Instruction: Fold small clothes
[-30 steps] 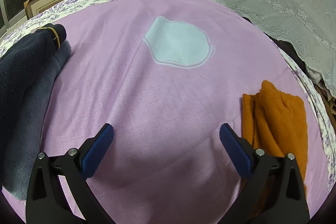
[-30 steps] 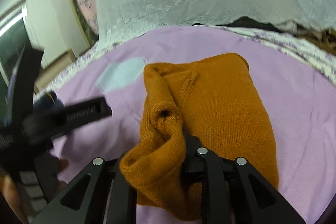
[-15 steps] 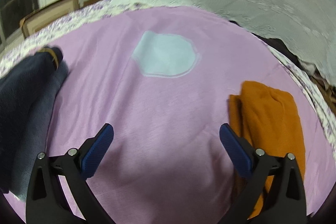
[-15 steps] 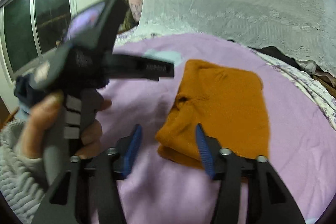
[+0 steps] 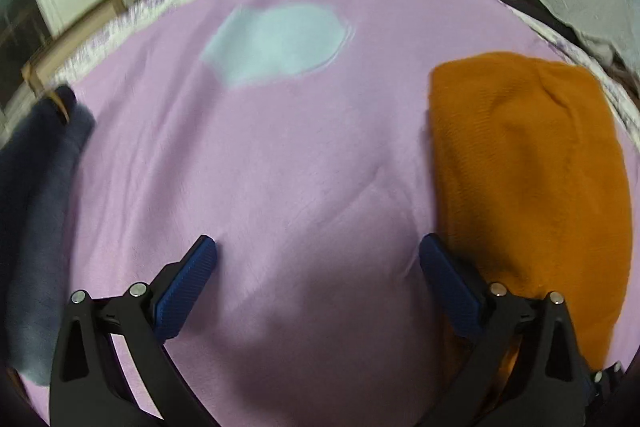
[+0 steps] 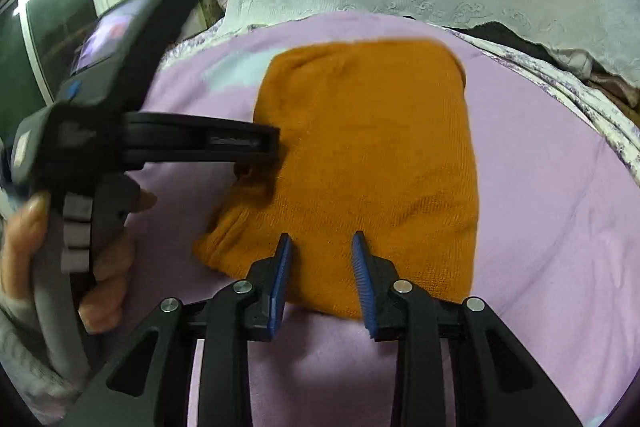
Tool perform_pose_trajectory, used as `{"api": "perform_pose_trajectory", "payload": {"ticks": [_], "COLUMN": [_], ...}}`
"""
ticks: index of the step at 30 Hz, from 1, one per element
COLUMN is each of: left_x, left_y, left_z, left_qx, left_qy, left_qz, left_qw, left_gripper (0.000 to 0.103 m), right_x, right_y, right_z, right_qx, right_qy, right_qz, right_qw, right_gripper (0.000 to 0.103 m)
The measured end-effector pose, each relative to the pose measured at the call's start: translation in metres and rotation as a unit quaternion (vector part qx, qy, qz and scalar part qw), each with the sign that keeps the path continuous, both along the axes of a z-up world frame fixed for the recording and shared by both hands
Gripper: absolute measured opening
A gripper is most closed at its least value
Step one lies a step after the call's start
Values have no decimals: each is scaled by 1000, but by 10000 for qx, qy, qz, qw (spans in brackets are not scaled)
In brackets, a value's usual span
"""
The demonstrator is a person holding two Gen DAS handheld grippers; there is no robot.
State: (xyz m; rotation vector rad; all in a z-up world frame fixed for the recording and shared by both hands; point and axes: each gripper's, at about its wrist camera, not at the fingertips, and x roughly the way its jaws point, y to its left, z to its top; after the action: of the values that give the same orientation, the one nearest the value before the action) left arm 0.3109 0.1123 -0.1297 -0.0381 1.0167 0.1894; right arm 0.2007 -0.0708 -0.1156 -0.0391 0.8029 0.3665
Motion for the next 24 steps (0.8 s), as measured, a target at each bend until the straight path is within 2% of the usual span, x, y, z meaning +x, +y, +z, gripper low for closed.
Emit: {"api": "perform_pose_trajectory", "payload": {"ticks": [2, 6, 10, 15, 17, 18, 20, 21, 22, 24], "left_x": [-1, -4, -2, -6, -7, -7, -6, -6, -6, -6], "left_y": [3, -4, -3, -5, -6, -7, -8, -8, -9, -8], "left_z": [0, 0, -1, 0, 0, 0, -1, -1, -1, -1], "left_qx": [10, 311, 317, 399, 451, 473, 508, 514, 514, 516], "left_qy": [58, -87, -105, -158, -172, -176, -187, -189, -192, -187], "left_qz": [-13, -3, 44, 66, 77, 83, 97, 98, 98, 100], "left_qw": [10000, 9995, 9994, 9991, 9988, 9987, 9985, 9985, 9984, 9984], "left_gripper": [99, 99, 99, 99, 99, 99, 99, 99, 99, 99], "right_x": [0, 7, 18, 79, 110, 128, 159, 171, 177, 175], "right_y": [-6, -16, -32, -35, -31, -30, -32, -35, -40, -45], "right_z": [-1, 3, 32, 58, 55, 47, 29, 13, 7, 10], "right_qx": [173, 514, 896, 854, 567, 367, 233, 311, 430, 606], "right_qy": [81, 174, -95, -240, -154, -25, 369, 701, 798, 683], "right_qz": [17, 32, -187, -688, -795, -922, -1060, -1115, -1153, -1201], "right_qw": [9998, 9985, 9958, 9937, 9951, 9951, 9934, 9908, 9892, 9886], "right_gripper": [32, 32, 32, 30, 30, 28, 30, 31, 31, 31]}}
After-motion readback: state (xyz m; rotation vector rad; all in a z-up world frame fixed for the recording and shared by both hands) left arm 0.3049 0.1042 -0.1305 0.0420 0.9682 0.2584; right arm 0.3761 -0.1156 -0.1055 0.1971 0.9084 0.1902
